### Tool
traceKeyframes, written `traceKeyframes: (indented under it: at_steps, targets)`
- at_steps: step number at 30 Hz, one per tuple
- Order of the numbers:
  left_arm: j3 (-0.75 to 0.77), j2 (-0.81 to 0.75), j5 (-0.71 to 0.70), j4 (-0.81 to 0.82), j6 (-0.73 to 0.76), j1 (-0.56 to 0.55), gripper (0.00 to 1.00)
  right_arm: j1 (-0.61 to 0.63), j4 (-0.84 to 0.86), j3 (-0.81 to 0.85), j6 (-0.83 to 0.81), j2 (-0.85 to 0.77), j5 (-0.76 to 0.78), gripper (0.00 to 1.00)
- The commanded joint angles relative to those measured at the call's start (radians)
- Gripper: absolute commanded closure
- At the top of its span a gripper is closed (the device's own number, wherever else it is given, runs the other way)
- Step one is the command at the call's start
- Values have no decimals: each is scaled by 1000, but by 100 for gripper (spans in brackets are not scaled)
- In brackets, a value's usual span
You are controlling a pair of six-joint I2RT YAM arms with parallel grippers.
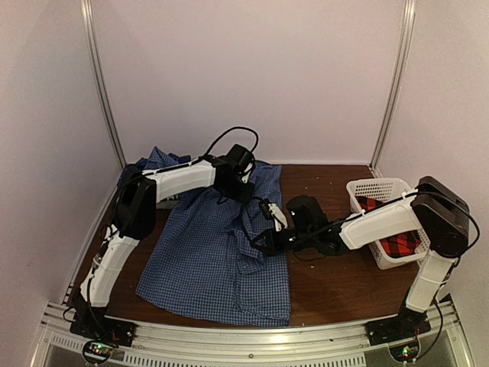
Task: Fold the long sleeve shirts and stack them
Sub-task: Adjust the sleeve of the 1/3-folded shirt.
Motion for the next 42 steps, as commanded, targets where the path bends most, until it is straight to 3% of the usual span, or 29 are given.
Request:
traceKeyframes:
  at_steps: [1, 5, 10, 20, 34, 42]
  targets:
    - [49, 3, -105, -1, -4, 4, 63, 6, 27, 10, 10, 5, 19, 100]
    - [84, 12, -107, 6, -2, 11, 83, 6, 28, 2, 11, 1, 23, 100]
    - [100, 12, -98, 6, -6, 28, 100, 6, 27, -6, 10, -11, 30, 100]
    - [85, -30, -84, 11, -38, 83, 100, 6, 27, -3, 15, -13, 37, 100]
    - [-74, -159, -129, 71, -108, 119, 100, 3, 12, 7, 17, -25, 58, 100]
    - [-54, -151, -89, 80, -108, 163, 100, -13, -19, 48, 23, -49, 76, 100]
